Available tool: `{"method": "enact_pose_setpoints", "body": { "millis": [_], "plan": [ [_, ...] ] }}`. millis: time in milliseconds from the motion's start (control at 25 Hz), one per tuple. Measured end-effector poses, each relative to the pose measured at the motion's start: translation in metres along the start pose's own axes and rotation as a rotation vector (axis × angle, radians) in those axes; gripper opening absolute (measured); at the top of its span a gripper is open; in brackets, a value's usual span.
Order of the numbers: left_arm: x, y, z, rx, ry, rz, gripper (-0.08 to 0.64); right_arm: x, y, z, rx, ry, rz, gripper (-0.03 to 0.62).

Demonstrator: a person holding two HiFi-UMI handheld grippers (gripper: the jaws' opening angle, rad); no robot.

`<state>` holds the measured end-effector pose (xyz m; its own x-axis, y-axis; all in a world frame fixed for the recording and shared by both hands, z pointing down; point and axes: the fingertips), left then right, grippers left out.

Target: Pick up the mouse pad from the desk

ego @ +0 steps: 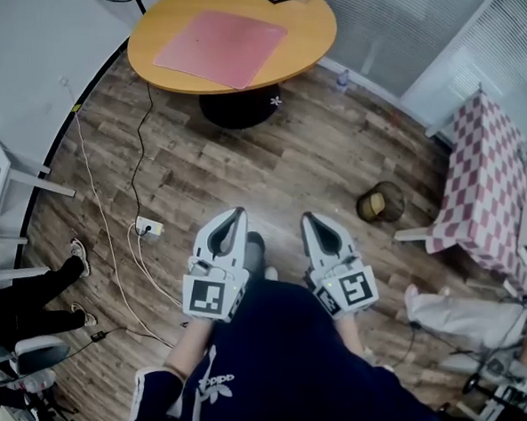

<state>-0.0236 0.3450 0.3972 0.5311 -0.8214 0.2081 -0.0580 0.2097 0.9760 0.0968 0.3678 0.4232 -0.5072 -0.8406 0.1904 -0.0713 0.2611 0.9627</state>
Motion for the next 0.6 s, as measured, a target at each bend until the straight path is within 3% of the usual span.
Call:
{"method": "enact_pose_setpoints", "body": {
  "millis": [360, 600],
  "plan": [
    [0.066, -0.032, 0.053, 0.008, 0.012, 0.003, 0.003, 0.074, -0.039, -0.04, -0.036, 0.043, 0.012, 0.002],
    [0.095, -0.056, 0.102, 0.013, -0.032, -0.01, 0.003, 0.129, -0.061, -0.053, -0.051, 0.034, 0.0, 0.002]
  ]
}}
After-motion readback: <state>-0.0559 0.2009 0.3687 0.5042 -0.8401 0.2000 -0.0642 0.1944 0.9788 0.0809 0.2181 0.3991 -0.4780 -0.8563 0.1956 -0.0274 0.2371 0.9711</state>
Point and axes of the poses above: the fingertips, and each gripper's own axes: x forward along the fingers, z to its left, y out of its underside, and after that the axes turned 5 degrees about z, right-handed
